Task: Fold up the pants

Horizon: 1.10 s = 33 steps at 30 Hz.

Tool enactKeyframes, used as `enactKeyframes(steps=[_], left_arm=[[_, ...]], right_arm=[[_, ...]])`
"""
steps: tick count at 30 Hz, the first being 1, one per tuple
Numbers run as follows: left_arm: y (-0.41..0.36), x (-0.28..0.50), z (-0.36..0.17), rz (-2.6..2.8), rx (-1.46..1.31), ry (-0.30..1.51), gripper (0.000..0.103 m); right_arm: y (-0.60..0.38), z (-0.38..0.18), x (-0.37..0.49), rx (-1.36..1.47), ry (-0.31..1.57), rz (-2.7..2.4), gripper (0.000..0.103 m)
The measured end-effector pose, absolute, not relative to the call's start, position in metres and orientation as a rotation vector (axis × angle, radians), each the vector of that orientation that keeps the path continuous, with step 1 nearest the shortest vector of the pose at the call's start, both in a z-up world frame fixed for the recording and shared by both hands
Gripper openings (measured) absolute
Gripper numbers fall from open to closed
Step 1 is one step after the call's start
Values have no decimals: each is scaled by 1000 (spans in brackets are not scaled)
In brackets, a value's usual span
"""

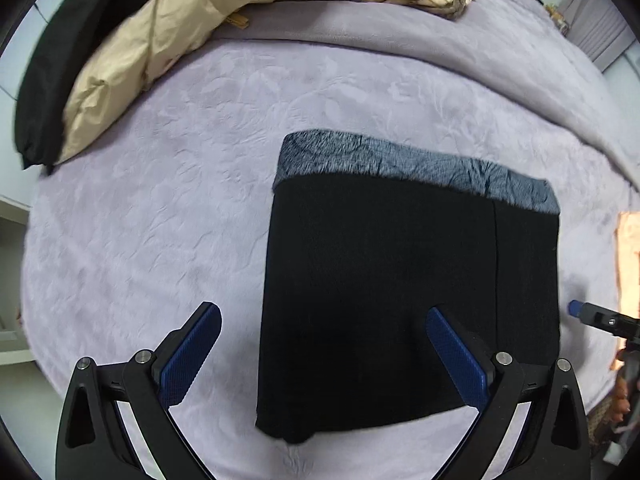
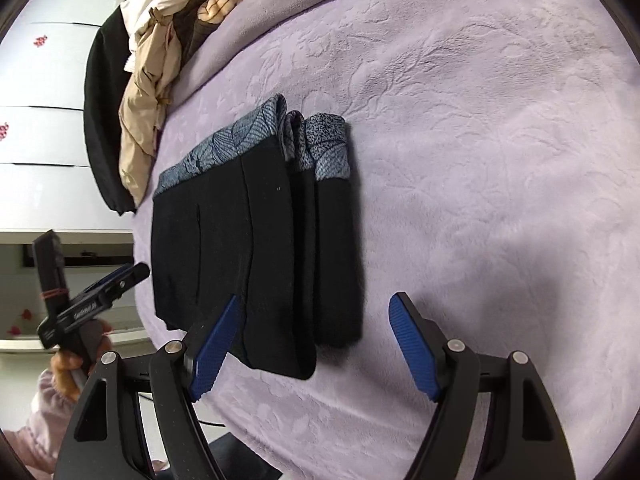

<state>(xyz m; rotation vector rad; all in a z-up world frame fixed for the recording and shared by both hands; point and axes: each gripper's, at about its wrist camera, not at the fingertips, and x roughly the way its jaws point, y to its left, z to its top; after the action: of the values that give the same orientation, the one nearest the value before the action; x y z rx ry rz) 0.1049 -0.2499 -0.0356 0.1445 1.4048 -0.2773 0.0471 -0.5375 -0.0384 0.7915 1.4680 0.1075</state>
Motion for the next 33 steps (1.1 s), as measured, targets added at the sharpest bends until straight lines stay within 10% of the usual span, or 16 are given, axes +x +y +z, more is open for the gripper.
enactKeyframes(steps=[24,28,33], left_arm=[[-232,140,-108,-500,-114,1484,102],[-235,124,-85,-534,-128,1427,69],[-230,117,-62,-529,-127,1420,62]], right_arm=[[-526,-119,88,1005,1525,286,76],[-524,-105,84,1031,1508,269,59],[-520,-80,80,1089,1452,303,50]])
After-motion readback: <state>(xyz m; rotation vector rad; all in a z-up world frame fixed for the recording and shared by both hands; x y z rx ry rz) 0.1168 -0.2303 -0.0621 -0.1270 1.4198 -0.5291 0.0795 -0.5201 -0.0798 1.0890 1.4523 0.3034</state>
